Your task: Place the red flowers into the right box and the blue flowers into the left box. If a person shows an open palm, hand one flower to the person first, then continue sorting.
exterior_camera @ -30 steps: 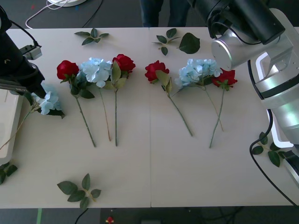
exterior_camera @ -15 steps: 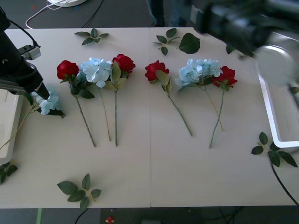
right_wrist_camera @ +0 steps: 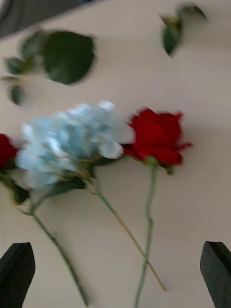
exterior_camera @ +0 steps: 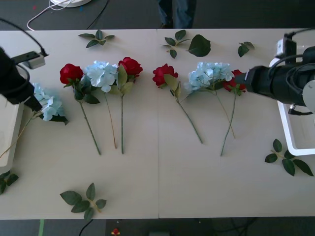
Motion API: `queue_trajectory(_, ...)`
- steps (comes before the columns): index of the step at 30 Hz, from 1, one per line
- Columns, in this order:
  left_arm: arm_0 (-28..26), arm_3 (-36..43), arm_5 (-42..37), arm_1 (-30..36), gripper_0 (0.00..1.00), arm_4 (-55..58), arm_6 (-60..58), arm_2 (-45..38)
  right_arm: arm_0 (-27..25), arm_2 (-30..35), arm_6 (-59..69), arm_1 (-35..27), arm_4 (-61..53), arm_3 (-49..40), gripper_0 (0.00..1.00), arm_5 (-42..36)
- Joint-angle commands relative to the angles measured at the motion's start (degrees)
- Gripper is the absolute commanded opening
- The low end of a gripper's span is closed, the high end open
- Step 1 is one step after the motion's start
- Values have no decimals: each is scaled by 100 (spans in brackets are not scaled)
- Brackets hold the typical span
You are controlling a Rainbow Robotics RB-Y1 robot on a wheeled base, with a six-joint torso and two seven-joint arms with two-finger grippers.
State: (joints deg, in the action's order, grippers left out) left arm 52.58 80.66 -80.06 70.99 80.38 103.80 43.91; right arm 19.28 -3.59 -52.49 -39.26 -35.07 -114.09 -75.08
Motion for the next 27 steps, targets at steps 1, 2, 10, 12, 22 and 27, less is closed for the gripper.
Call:
queue_trajectory(1,-978,354,96,398,100,-49,545,-1113,278,-301,678,-179,9,607,100,-68)
queue_trajectory(2,-1233,468,105,398,100,-75,562,-1350,375,-389,766,-188,27,809,100,-68)
queue_trajectory(10,-2833,1101,676,328,100,-260,721,-2572,972,-661,669,-12,264,2075,100,-68)
queue_trajectory(12,-3008,1127,1002,275,100,-401,756,-2572,1078,-837,661,6,449,2224,100,-68)
queue_trajectory(22,-3281,591,2004,-305,100,-1464,958,-2326,1772,-1540,546,287,809,3323,100,239)
queue_trajectory(27,-3281,204,2812,-533,100,-1877,975,-2062,2062,-1839,529,419,704,3815,100,688)
